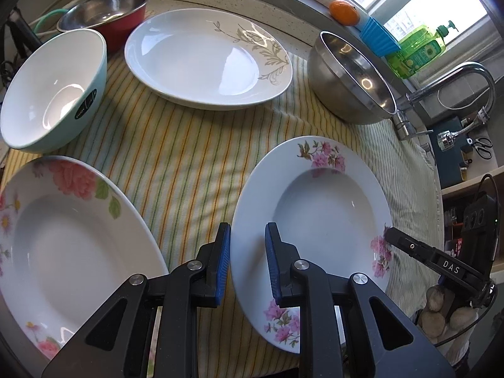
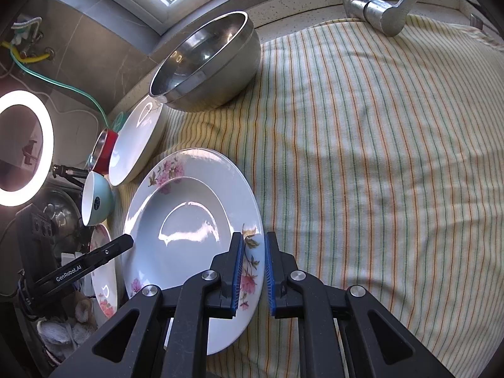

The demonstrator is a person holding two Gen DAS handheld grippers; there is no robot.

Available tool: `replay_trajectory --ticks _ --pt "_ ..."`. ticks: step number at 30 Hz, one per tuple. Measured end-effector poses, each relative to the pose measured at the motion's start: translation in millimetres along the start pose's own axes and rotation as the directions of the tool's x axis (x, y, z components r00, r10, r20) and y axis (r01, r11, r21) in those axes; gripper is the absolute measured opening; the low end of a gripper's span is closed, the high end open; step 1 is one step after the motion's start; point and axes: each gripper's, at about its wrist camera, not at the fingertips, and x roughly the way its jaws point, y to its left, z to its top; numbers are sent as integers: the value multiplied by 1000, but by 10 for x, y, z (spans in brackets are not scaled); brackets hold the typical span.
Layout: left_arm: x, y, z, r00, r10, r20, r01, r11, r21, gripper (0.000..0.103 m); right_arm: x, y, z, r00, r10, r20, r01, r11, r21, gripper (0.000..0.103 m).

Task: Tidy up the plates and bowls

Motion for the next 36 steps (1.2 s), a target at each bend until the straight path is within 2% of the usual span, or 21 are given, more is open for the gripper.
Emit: replay_trajectory --ticks 11,36 --pt "-31 -67 -157 1000 -9 -6 9 1000 13 20 -100 -69 -213 1000 -11 3 11 1000 16 12" --pt "-10 -67 -302 1000 -8 -27 9 1000 16 20 -130 -105 -357 1000 -23 -6 23 999 26 12"
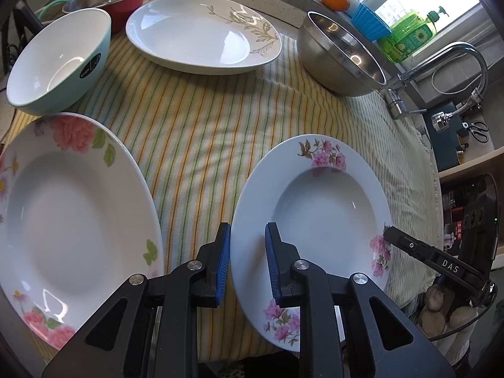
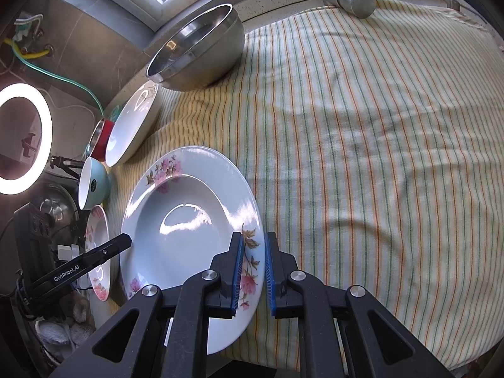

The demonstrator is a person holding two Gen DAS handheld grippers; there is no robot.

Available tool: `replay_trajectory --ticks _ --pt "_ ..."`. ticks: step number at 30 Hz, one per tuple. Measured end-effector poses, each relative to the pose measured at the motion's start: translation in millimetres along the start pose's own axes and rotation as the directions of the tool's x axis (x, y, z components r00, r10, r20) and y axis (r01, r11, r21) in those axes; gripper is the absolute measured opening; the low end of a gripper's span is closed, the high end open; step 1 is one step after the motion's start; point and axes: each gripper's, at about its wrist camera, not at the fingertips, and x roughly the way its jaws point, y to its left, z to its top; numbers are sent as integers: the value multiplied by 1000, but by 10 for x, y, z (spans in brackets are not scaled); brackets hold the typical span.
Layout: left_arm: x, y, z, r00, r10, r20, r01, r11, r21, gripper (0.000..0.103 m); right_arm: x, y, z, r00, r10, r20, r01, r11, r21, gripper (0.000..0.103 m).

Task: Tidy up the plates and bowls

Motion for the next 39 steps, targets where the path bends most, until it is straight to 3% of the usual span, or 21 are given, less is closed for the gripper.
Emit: replay_trajectory --ticks 30,39 --pt "-13 12 -32 1000 6 18 -6 1000 9 20 65 98 -4 999 -47 8 47 998 -44 14" --pt "-202 89 -37 998 9 61 -8 1000 -13 20 -95 177 33 994 -89 67 94 993 -68 14"
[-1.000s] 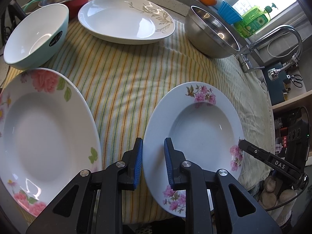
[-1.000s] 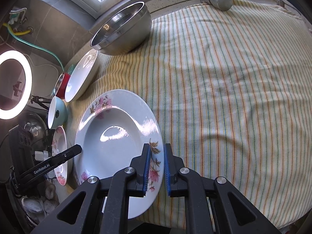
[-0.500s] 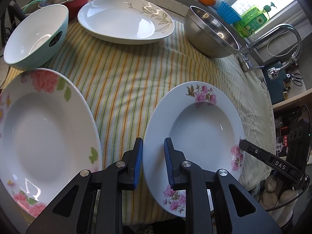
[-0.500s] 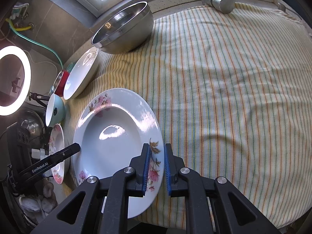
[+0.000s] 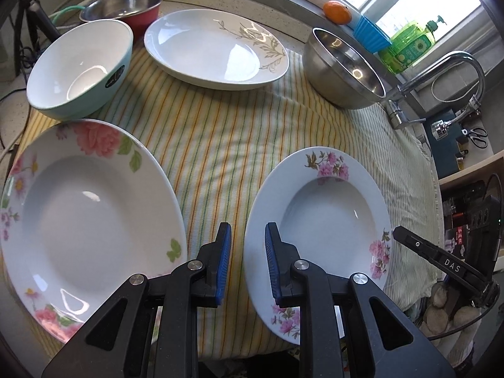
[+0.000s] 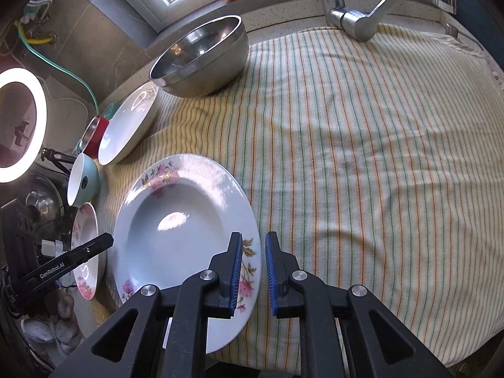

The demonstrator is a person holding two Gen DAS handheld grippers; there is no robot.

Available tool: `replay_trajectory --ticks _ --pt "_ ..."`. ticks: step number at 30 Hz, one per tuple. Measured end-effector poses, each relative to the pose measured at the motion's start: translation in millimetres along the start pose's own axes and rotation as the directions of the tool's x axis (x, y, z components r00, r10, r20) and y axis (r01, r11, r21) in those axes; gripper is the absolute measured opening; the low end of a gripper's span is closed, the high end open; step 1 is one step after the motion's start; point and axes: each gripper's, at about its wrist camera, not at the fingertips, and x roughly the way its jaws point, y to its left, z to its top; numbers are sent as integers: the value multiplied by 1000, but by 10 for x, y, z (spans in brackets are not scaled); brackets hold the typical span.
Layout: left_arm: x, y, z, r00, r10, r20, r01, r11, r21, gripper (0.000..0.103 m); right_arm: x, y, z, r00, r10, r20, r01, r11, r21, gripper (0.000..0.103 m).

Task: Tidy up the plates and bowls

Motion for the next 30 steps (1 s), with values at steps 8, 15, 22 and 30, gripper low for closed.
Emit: replay_trajectory --ticks 8,15,22,30 --pt "-269 114 -11 998 -14 54 15 1000 -21 20 -90 255 37 999 25 37 -24 999 -41 14" --pt "-500 337 -40 995 4 98 2 998 -60 20 -71 611 67 997 67 46 -63 994 -92 14" --pt "-691 550 -108 991 30 133 -17 995 -94 20 -39 952 52 994 100 52 -91 983 -158 17" --pt "-862 837 -186 984 71 163 -47 988 -147 20 84 1326 -1 990 138 29 -129 967 -218 24"
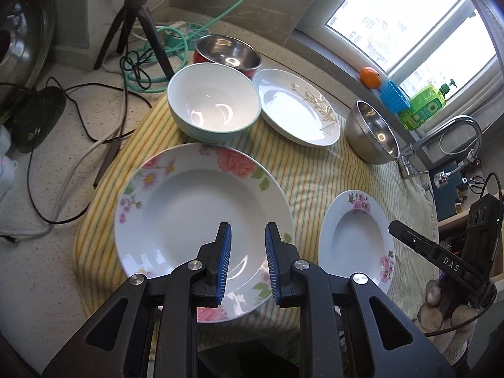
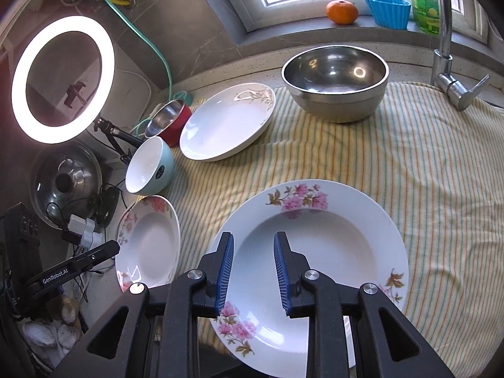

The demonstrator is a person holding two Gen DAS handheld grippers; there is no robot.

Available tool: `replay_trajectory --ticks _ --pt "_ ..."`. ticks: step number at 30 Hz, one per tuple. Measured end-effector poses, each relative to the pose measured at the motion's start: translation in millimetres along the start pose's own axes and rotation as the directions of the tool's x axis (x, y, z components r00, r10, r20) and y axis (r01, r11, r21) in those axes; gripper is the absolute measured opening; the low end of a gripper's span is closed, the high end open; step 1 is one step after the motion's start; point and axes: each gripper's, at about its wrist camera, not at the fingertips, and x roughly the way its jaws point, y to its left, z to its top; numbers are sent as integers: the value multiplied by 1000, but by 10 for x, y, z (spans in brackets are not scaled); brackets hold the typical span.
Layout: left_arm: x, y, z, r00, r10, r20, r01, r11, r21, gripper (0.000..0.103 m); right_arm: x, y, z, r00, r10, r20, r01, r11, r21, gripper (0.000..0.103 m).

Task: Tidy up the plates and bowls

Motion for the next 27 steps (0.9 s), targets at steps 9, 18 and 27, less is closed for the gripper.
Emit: replay_trajectory --ticks 9,18,27 --pt "-113 449 -32 997 71 28 -69 995 -72 31 266 387 -4 998 32 -46 -35 997 -71 29" --pt "-94 778 -59 994 110 18 -108 987 -118 39 562 665 -22 993 61 -98 -70 993 -97 47" --pt "-35 948 -64 995 100 5 -99 986 -135 48 796 826 -43 989 50 -140 -68 989 -133 47"
